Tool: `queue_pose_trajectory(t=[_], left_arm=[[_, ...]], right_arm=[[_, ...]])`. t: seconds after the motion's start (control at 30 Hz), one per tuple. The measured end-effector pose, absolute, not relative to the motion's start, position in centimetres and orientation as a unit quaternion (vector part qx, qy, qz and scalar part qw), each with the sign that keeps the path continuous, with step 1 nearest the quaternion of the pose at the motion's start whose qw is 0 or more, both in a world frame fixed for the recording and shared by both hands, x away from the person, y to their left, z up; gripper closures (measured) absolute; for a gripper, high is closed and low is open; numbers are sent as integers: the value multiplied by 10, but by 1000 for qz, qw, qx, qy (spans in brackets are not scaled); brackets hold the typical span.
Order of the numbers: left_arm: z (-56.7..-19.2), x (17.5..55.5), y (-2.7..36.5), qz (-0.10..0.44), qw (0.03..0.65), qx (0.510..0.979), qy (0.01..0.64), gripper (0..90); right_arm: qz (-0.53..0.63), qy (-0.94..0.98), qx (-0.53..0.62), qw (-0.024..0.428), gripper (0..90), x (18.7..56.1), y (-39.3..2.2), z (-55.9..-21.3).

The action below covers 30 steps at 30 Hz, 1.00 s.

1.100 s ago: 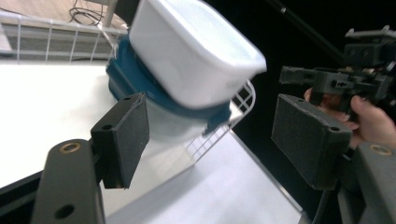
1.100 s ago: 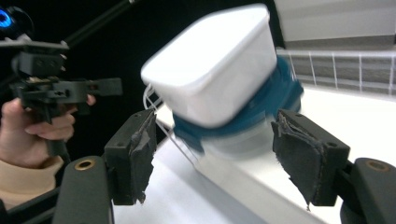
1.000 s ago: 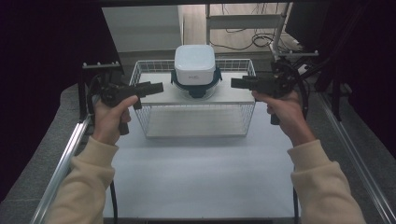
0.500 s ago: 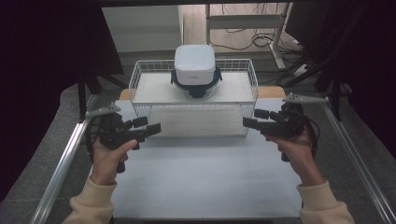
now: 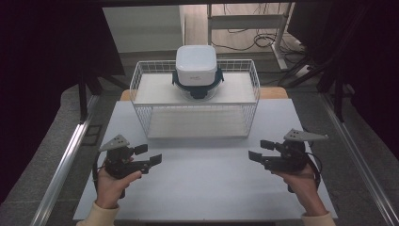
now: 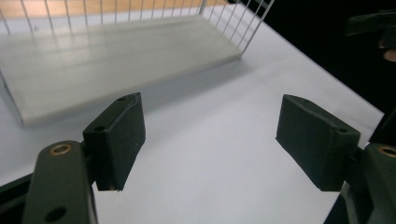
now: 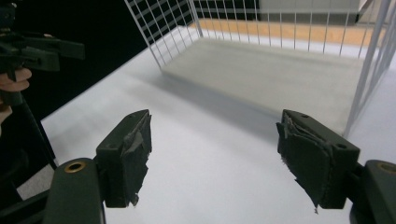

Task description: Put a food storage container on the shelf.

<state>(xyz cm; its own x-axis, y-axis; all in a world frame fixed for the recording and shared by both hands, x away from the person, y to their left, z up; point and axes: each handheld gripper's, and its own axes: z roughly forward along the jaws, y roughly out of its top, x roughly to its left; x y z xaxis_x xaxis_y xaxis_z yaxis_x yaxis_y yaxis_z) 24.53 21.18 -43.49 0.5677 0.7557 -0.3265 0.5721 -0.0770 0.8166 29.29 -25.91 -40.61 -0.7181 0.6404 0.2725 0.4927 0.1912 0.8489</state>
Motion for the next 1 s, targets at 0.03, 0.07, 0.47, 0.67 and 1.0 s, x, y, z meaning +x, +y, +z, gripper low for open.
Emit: queue_pose_trajectory(t=[0.03,0.07,0.47,0.67,1.0], left_arm=[[-439,245,211,89,500,732,455,232],[-445,243,210,86,493,737,454,228],[-467,244,212,92,468,741,474,204],[-467,243,214,96,467,740,474,199],[-468,244,211,94,461,746,472,169]], right_arm=[[516,769,371,70,255,290,-260,-410],[515,769,372,70,255,288,-261,-413],[464,788,400,61,249,285,-273,-462],[469,786,398,69,249,284,-274,-458],[474,786,384,96,249,281,-275,-449]])
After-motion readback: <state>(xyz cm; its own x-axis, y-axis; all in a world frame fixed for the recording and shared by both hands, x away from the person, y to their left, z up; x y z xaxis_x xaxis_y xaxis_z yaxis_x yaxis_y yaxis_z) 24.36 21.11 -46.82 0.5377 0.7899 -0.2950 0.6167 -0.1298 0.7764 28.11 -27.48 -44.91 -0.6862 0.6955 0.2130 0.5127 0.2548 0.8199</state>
